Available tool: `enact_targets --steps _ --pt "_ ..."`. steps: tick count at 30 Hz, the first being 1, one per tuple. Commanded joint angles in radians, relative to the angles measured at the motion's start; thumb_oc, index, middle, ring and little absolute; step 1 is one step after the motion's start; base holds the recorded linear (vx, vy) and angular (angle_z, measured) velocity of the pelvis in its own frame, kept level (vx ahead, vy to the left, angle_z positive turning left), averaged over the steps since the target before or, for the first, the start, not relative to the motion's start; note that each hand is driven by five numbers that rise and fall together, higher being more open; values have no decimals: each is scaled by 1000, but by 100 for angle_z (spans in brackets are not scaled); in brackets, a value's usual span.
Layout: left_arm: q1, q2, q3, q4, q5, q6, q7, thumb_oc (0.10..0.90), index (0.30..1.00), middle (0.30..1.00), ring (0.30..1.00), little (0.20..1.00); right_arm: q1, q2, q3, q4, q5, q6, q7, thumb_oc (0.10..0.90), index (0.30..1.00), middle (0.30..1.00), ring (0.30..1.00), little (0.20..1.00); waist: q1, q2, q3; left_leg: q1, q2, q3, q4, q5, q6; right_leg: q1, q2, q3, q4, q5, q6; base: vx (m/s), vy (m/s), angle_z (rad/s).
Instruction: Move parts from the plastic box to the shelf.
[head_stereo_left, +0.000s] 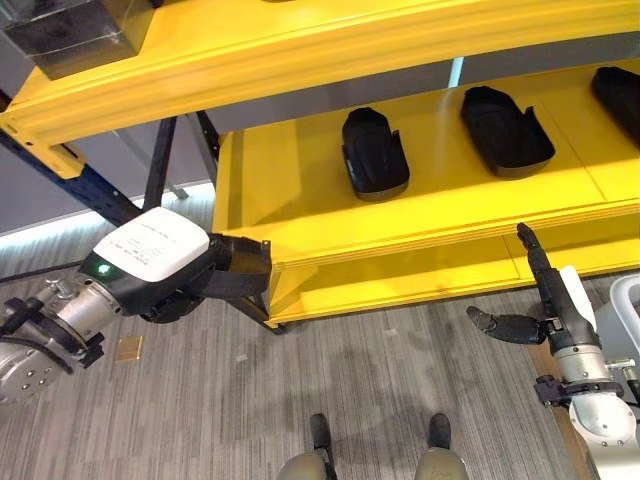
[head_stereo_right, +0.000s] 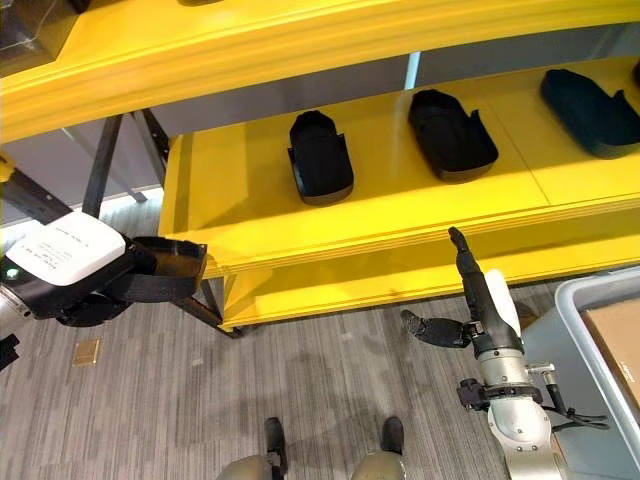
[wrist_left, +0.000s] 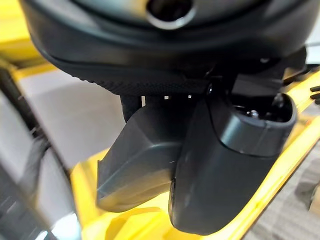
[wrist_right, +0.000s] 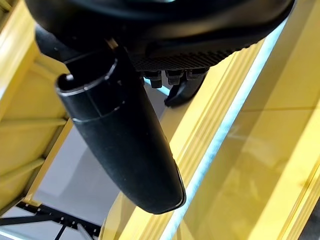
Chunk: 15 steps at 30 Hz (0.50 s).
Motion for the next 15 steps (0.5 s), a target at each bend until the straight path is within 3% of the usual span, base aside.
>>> enact_targets --steps 1,6,15 --pt "-68 68 195 11 14 0 117 400 300 300 300 300 -50 -58 -17 -90 0 -85 -47 900 1000 1000 1000 1000 -40 -12 -58 -29 72 32 112 -80 -22 32 -20 -47 24 -63 -11 35 98 -21" --pt "-124 103 177 -20 43 -4 142 400 300 300 300 300 -51 -60 -1 -89 1 -75 -41 900 1000 1000 1000 1000 -42 -51 -71 -23 54 43 109 -105 -4 27 -37 -47 27 -55 9 38 69 -6" --pt "-217 159 119 -39 45 -15 140 400 300 300 300 300 -38 -63 12 -88 3 -77 -32 900 1000 1000 1000 1000 -41 -70 -92 -4 48 47 81 -104 -2 39 -38 -54 15 -51 17 20 12 0"
